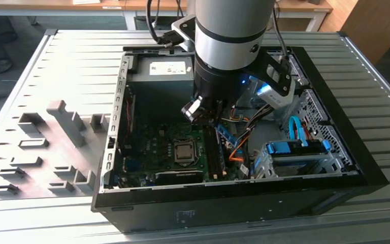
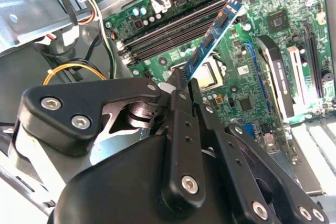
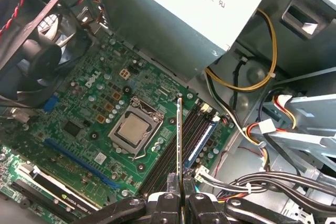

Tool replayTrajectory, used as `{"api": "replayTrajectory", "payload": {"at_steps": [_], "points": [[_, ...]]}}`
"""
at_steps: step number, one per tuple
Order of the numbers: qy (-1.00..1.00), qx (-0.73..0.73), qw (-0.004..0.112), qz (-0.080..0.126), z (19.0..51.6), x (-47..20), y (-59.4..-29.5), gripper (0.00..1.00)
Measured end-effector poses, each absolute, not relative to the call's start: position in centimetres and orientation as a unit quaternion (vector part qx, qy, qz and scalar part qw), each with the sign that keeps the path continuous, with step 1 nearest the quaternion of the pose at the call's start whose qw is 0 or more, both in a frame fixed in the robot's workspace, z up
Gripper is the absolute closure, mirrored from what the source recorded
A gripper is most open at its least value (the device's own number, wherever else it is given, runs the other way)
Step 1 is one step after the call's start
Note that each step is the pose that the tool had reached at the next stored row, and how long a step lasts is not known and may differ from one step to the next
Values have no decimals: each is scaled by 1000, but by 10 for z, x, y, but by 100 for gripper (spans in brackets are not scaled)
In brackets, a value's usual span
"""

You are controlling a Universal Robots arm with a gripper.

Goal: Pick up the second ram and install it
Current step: 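Insert the second ram into the second slot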

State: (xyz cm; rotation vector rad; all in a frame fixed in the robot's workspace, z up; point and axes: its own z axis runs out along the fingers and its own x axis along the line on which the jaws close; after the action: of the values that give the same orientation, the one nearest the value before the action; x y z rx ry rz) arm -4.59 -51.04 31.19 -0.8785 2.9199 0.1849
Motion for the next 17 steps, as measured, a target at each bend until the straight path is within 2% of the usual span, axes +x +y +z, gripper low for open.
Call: {"api": "replayTrajectory", "payload": {"at_steps": [17], "points": [[964, -254, 45, 59, 312, -46, -510, 86]]}}
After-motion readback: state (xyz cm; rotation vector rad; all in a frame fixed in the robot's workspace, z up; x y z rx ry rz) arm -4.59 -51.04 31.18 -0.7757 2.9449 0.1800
